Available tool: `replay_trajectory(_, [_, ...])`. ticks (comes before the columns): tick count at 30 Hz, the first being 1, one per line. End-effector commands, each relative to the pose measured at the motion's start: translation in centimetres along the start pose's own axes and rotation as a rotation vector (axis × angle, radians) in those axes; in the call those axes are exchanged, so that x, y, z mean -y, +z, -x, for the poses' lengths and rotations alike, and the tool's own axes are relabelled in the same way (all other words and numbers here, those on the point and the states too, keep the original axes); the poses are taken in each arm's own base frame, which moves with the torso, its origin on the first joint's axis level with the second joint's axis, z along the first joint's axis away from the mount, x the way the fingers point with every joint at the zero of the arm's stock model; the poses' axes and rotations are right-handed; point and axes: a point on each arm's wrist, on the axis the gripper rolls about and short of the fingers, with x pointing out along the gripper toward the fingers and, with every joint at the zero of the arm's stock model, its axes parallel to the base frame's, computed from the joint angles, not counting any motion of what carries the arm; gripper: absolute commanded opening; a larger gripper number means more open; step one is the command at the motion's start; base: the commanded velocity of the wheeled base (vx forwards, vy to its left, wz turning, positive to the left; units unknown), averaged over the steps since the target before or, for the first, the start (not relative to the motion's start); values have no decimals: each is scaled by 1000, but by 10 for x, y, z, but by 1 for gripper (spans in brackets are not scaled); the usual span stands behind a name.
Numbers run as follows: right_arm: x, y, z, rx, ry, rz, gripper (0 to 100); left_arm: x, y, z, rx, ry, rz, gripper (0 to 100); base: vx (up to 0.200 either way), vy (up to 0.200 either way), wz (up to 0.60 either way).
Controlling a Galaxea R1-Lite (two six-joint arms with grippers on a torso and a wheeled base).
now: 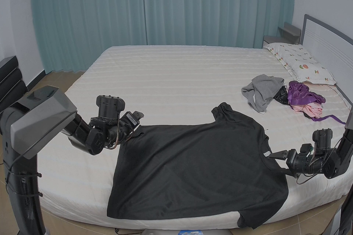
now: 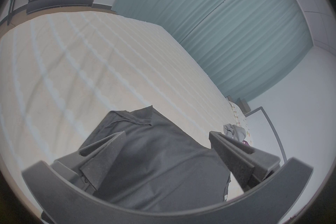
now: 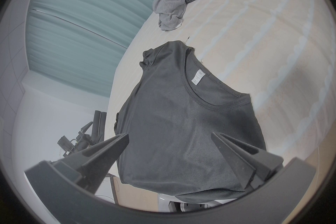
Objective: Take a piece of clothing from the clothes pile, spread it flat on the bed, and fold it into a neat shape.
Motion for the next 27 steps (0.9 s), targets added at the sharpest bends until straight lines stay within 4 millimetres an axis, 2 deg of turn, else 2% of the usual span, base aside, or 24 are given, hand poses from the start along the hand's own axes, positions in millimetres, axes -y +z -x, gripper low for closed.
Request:
replay_trajectory(1, [3,-1,-2,-9,-9,-7,100,-14,-12,-62,-27,50,-3,100,0,0,0])
replay_trajectory(8, [5,0,-6,-9,-17,-15,100,-12,-11,-85,-31,59,-28,100,0,0,0])
replay_trajectory(18, [8,-1,-7,-16,-24,-20,100,-9,-18,-91,-56,42,-21,100,0,0,0])
replay_trajectory(23, [8,-3,-7,-22,-26,-17,100,-16,-25,-112,-70,59,-41,100,0,0,0])
replay_trajectory(27, [7,-1,-8,-15,-24,-15,100,-17,-15,-117,-75,85,-34,100,0,0,0])
